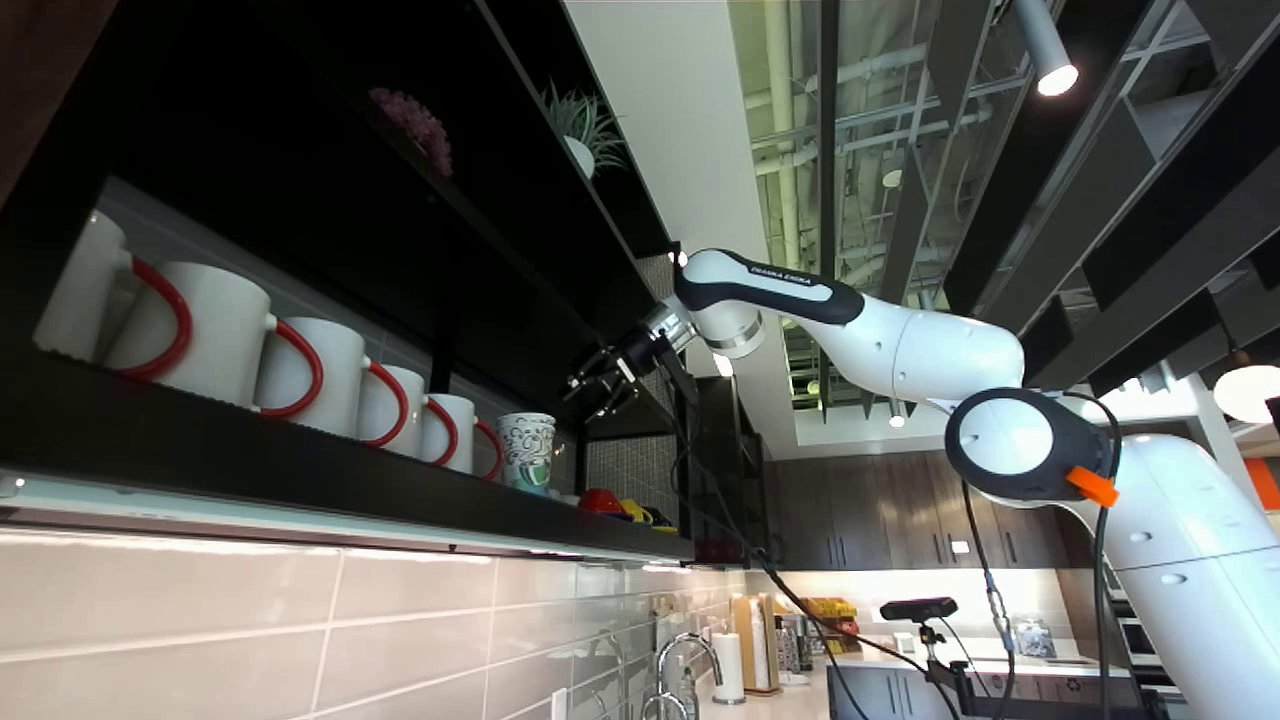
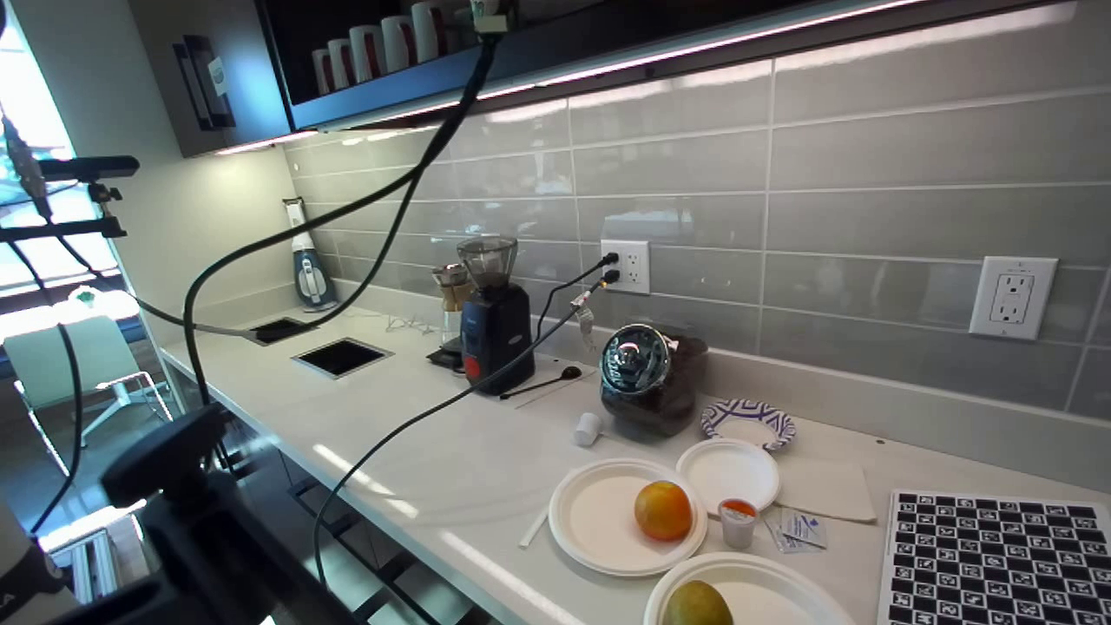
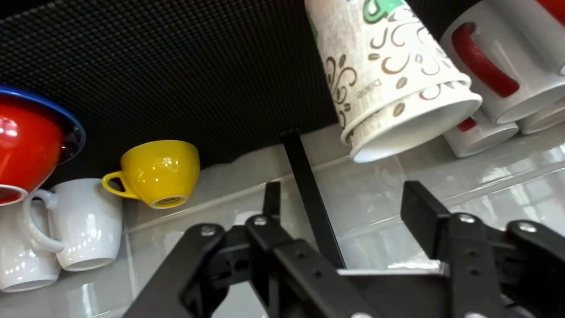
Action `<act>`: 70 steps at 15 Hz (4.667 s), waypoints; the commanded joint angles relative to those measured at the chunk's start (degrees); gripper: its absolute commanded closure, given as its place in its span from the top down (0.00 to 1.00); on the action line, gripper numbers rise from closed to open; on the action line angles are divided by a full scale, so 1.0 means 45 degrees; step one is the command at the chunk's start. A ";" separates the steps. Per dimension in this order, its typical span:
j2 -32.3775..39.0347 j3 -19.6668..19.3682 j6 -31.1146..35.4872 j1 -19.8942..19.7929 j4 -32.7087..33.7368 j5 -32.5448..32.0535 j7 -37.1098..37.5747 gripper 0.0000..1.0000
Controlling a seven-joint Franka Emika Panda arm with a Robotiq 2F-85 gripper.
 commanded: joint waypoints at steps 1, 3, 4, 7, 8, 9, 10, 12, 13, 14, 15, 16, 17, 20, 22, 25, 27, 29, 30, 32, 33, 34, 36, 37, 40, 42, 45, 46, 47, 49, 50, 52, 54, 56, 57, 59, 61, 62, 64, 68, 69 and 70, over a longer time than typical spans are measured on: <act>-0.0244 -0.0269 -0.0964 -0.0001 -0.0122 -0.1021 0.0757 0.99; -0.0327 -0.0429 -0.1761 -0.0112 -0.0236 -0.1273 0.1070 1.00; -0.0371 -0.0477 -0.1772 -0.0183 -0.0335 -0.1204 0.0819 1.00; -0.0510 -0.0536 -0.1911 -0.0261 -0.0678 -0.1125 -0.0294 1.00; -0.0549 -0.0540 -0.1868 -0.0267 -0.0792 -0.1178 -0.0680 1.00; -0.0623 -0.0487 -0.1682 -0.0344 -0.1000 -0.0850 -0.1618 1.00; -0.0657 -0.0484 -0.1669 -0.0338 -0.1117 -0.0850 -0.2145 1.00; -0.0818 -0.0425 -0.1600 -0.0359 -0.1595 -0.0564 -0.3736 1.00; -0.0908 -0.0413 -0.1541 -0.0347 -0.1836 -0.0477 -0.4413 1.00; -0.0991 -0.0403 -0.1479 -0.0331 -0.2084 -0.0431 -0.5025 1.00; -0.1086 -0.0396 -0.1403 -0.0332 -0.2340 -0.0355 -0.5637 1.00; -0.1184 -0.0391 -0.1329 -0.0346 -0.2575 -0.0193 -0.6275 1.00; -0.1301 -0.0383 -0.1221 -0.0335 -0.2834 -0.0039 -0.6839 1.00; -0.1742 -0.0337 -0.0858 -0.0227 -0.3802 0.0462 -0.8291 1.00; -0.2059 -0.0257 -0.0426 -0.0129 -0.4558 0.0716 -0.8876 1.00; -0.2426 -0.0095 -0.0039 -0.0027 -0.5442 0.1370 -0.9716 1.00; -0.2554 -0.0011 0.0015 0.0043 -0.5906 0.1715 -1.0503 1.00; -0.2607 0.0077 0.0196 0.0101 -0.6303 0.1865 -1.1247 1.00; -0.2631 0.0117 0.0413 0.0132 -0.6480 0.1843 -1.1552 1.00; -0.2538 0.0127 0.0784 0.0157 -0.6634 0.2144 -1.2029 1.00; -0.2516 0.0153 0.1030 0.0175 -0.6720 0.2341 -1.2206 1.00; -0.2493 0.0173 0.1167 0.0184 -0.6790 0.2519 -1.2380 1.00; -0.2472 0.0209 0.1274 0.0196 -0.6882 0.2903 -1.2625 1.00; -0.2468 0.0222 0.1314 0.0208 -0.6941 0.3071 -1.2698 1.00; -0.2445 0.0228 0.1449 0.0218 -0.7046 0.3471 -1.2867 1.00; -0.2417 0.0226 0.1588 0.0219 -0.7122 0.3785 -1.2889 1.00; -0.2381 0.0240 0.1801 0.0232 -0.7241 0.4131 -1.2931 1.00; -0.2369 0.0247 0.1866 0.0236 -0.7270 0.4232 -1.2936 1.00; -0.2356 0.0257 0.1914 0.0243 -0.7285 0.4291 -1.2926 1.00; -0.2349 0.0271 0.1988 0.0255 -0.7336 0.4402 -1.2928 1.00; -0.2336 0.0278 0.2059 0.0266 -0.7368 0.4464 -1.2910 1.00; -0.2303 0.0281 0.2173 0.0286 -0.7383 0.4614 -1.2861 1.00; -0.2275 0.0289 0.2324 0.0309 -0.7379 0.4718 -1.2820 1.00; -0.2253 0.0299 0.2494 0.0329 -0.7383 0.4788 -1.2799 1.00; -0.2238 0.0302 0.2544 0.0338 -0.7385 0.4795 -1.2787 1.00; -0.2216 0.0327 0.2709 0.0354 -0.7436 0.4819 -1.2770 0.99; -0.2133 0.0229 0.2760 0.0475 -0.7401 0.4845 -1.2709 0.96; -0.2122 0.0234 0.2798 0.0489 -0.7433 0.4858 -1.2700 0.93; -0.2067 0.0246 0.2921 0.0524 -0.7481 0.4845 -1.2663 0.94; -0.1935 0.0273 0.3166 0.0561 -0.7439 0.4868 -1.2603 0.98; -0.1905 0.0279 0.3220 0.0565 -0.7440 0.4881 -1.2588 0.97; -0.1879 0.0283 0.3263 0.0565 -0.7438 0.4885 -1.2577 0.96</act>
